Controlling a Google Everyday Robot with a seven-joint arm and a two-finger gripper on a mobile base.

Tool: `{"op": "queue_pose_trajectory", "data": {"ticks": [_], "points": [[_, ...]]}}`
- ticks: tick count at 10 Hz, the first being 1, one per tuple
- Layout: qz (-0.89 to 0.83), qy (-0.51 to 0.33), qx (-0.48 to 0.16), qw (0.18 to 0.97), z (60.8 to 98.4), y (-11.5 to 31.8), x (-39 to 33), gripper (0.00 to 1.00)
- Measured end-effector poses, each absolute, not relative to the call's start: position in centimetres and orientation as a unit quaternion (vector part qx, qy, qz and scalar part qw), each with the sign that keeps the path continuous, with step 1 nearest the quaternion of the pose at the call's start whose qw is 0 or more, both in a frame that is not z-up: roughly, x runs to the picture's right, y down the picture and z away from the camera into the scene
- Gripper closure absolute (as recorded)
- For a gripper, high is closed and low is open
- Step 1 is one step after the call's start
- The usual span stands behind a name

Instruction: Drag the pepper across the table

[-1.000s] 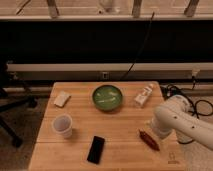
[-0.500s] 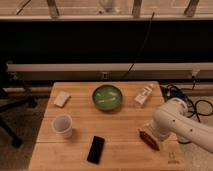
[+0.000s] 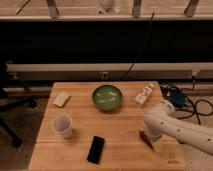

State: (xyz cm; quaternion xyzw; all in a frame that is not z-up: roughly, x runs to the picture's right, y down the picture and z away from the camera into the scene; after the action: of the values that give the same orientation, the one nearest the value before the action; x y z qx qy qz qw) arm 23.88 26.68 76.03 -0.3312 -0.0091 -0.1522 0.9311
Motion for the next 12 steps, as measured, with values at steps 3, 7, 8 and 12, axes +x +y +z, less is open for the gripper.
{"op": "queue_pose_trajectory", "data": {"ticks": [3, 7, 8, 12], "points": [[-0.098, -0.001, -0.342, 0.935, 77.3, 26.5, 24.0, 0.2], [-0.042, -0.002, -0.35, 0.936, 77.9, 25.8, 24.4, 0.2], [-0.03, -0.004, -0.353, 0.935, 77.9, 26.0, 24.5, 0.2], [-0.003, -0.012, -0.364, 0.931, 78.1, 27.7, 24.8, 0.48]]}}
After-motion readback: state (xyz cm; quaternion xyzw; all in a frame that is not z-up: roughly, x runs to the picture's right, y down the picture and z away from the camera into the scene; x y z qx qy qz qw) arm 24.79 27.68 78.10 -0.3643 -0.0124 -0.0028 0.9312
